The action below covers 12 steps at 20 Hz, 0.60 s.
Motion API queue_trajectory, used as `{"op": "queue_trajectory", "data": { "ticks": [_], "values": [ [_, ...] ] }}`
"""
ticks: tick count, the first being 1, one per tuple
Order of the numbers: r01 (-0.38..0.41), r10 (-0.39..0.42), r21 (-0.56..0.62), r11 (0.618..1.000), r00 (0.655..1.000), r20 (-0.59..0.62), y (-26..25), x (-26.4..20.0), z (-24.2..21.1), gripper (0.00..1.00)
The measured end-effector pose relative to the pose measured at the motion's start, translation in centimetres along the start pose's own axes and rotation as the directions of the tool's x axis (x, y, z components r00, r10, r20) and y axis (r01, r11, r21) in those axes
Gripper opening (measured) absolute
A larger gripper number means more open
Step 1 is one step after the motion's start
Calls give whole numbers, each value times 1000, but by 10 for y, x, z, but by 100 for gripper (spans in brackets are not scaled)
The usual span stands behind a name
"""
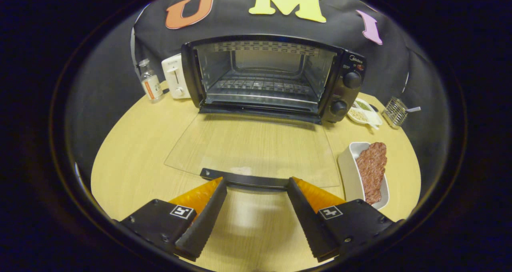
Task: Open the toaster oven, put the food inside, and close the toaster oven door.
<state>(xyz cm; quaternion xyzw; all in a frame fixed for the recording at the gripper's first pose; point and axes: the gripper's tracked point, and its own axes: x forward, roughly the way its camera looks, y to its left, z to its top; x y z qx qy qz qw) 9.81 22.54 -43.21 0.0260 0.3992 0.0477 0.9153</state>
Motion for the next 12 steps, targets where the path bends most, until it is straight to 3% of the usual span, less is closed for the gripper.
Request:
{"op": "queue_trajectory", "data": {
  "ticks": [6,12],
  "values": [
    [-15,20,-49,999,994,105,-53,-30,46,99],
    [-6,20,-96,995,989,146,-161,-46,80,99]
  ]
}}
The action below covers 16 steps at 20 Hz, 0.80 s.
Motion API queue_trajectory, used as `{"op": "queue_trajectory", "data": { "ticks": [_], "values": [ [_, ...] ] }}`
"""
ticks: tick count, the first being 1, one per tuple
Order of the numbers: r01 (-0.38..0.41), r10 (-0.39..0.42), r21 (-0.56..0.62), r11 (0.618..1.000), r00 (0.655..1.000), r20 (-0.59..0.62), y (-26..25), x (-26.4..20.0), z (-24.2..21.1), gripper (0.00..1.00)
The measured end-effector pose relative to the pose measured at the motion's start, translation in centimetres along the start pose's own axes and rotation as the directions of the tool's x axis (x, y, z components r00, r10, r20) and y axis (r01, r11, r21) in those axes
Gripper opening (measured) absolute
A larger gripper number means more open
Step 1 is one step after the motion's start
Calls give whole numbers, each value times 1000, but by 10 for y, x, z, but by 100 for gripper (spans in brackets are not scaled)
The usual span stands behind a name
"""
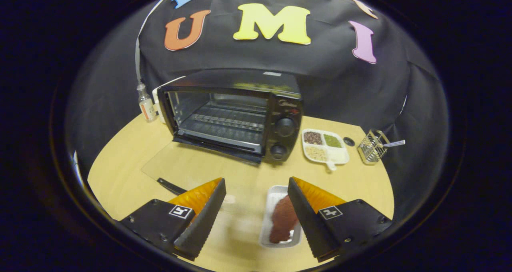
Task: Open the toaster oven, put the food inside, and close the toaster oven door.
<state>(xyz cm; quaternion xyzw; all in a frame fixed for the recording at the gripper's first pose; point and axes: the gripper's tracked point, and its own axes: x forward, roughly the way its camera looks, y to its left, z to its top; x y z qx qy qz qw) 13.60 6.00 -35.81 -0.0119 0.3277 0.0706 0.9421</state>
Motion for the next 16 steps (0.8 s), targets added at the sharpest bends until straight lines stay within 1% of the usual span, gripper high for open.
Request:
{"op": "queue_trajectory", "data": {
  "ticks": [2,4,7,9,10,11,12,14,16],
  "values": [
    [-6,6,-14,1000,1000,-3,-33,3,0,99],
    [-38,38,-11,999,999,-27,-55,11,-6,99],
    [-125,125,10,992,988,-88,-69,27,-21,96],
    [-201,204,36,979,970,-133,-68,37,-31,93],
    [-231,237,55,971,959,-155,-68,42,-36,90],
    [-254,262,68,965,949,-177,-68,47,-39,89],
    [-274,285,80,958,936,-207,-69,51,-45,84],
    [-309,333,129,942,912,-241,-69,55,-51,70],
    [-346,389,195,918,882,-265,-64,57,-55,56]
  ]
}}
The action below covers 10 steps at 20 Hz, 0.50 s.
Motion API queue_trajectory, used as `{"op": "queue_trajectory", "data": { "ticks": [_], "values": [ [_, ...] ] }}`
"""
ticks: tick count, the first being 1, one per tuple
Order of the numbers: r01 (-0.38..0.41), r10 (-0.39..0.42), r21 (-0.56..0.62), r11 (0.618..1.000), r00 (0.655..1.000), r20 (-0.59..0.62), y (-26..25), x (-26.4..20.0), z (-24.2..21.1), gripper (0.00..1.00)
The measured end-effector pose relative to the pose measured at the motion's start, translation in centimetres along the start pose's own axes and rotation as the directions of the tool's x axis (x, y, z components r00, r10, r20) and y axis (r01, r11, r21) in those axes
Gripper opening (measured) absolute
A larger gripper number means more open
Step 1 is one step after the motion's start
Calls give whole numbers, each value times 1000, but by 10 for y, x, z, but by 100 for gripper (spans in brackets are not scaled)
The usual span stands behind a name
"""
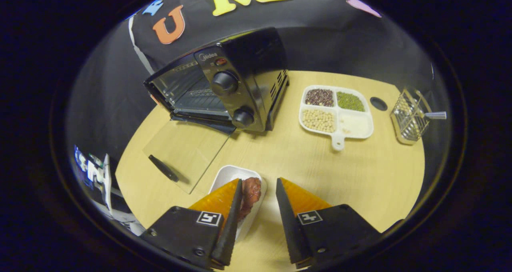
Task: Open the toaster oven, put the food inside, and close the toaster oven door.
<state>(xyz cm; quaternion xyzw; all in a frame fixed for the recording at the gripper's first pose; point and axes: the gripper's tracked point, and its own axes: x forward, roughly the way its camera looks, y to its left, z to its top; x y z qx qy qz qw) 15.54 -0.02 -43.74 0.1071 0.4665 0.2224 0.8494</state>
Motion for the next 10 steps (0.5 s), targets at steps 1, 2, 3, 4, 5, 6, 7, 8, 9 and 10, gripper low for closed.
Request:
{"op": "queue_trajectory", "data": {
  "ticks": [1,2,3,4,5,6,7,8,9,10],
  "values": [
    [-32,32,26,999,999,-17,3,0,-1,49],
    [-58,59,48,997,998,-27,5,2,0,43],
    [-72,75,59,996,996,-43,7,3,-1,36],
    [-78,82,64,995,995,-52,7,1,0,29],
    [-84,88,65,994,994,-62,6,0,-1,27],
    [-100,104,70,993,993,-64,9,-2,-1,24],
    [-117,122,88,989,990,-64,12,-4,-1,23],
    [-127,133,100,987,990,-55,15,-7,1,20],
    [-121,126,102,987,991,-51,15,-8,2,17],
    [-120,125,104,987,991,-48,16,-9,1,14]
  ]
}}
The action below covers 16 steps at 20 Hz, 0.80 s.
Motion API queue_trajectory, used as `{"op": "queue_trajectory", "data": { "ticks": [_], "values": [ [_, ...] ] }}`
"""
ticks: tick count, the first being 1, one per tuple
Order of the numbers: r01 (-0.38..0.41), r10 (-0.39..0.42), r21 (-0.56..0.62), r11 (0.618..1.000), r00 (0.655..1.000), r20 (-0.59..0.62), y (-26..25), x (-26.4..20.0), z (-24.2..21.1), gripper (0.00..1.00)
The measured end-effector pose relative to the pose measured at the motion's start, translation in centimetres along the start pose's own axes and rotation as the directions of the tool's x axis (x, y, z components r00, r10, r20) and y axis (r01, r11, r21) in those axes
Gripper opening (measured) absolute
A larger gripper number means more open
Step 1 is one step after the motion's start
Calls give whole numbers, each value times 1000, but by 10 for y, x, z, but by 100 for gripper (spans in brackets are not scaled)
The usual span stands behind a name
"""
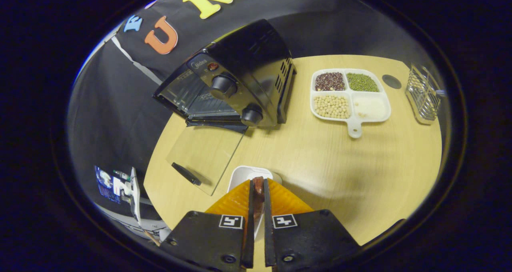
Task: Open the toaster oven, put the food inside, and close the toaster oven door.
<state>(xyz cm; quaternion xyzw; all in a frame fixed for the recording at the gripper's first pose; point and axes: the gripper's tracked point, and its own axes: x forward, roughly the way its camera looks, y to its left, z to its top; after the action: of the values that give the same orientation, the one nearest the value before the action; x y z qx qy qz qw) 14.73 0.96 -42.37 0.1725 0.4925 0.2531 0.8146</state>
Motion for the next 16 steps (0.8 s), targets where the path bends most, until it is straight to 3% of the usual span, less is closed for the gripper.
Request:
{"op": "queue_trajectory", "data": {
  "ticks": [9,13,16],
  "values": [
    [-12,8,32,999,994,109,32,-44,16,10],
    [-13,-1,64,998,977,215,63,-68,39,10],
    [-70,25,140,988,954,300,99,-73,53,10]
  ]
}}
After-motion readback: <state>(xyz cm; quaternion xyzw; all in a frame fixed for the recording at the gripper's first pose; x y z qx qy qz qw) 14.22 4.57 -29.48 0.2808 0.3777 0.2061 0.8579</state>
